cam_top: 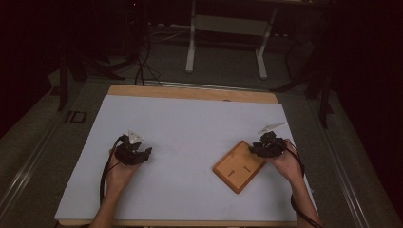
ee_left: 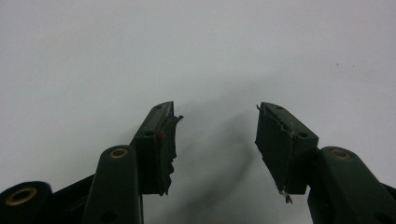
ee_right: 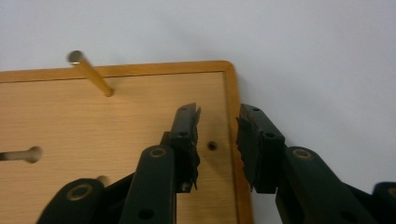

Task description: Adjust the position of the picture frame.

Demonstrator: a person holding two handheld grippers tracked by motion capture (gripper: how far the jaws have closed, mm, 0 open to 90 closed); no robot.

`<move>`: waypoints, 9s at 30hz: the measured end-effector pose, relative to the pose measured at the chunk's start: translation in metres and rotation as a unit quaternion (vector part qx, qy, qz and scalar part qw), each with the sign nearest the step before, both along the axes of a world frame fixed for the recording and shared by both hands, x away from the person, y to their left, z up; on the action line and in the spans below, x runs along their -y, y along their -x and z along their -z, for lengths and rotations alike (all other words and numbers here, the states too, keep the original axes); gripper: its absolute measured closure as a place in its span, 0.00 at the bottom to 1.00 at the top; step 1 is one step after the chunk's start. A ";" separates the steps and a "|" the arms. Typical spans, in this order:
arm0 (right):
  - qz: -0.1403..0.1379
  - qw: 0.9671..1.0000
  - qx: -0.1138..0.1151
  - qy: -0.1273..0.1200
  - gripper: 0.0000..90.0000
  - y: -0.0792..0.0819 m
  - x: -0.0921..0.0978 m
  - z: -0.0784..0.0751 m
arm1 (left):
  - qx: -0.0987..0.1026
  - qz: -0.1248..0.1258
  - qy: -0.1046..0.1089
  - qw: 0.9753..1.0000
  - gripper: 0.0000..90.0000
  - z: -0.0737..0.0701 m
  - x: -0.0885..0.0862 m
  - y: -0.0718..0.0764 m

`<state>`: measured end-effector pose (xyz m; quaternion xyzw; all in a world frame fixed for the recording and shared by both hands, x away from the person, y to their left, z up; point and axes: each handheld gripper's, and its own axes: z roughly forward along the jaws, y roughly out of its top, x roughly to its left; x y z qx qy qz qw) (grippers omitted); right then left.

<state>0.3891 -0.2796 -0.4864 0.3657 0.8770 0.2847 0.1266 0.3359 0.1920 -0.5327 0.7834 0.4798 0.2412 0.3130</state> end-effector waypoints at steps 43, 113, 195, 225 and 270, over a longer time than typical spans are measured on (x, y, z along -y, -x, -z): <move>-0.126 0.989 -0.054 0.053 0.85 0.002 -0.072 0.001 | -0.007 0.000 -0.020 1.000 0.52 0.002 0.002 0.000; -0.126 0.991 0.032 -0.020 0.94 0.005 -0.092 -0.035 | -0.006 0.007 -0.022 1.000 0.51 0.002 0.006 0.000; -0.012 1.000 -0.014 -0.005 0.94 -0.053 -0.191 0.012 | 0.009 0.049 -0.019 0.999 0.51 -0.004 0.028 0.007; 0.066 0.998 0.002 0.009 1.00 -0.036 -0.083 0.028 | -0.020 0.126 0.032 0.991 0.99 -0.005 0.064 0.008; -0.060 0.998 -0.007 -0.004 1.00 0.033 -0.094 0.037 | -0.032 0.088 0.025 0.995 1.00 0.004 0.062 -0.015</move>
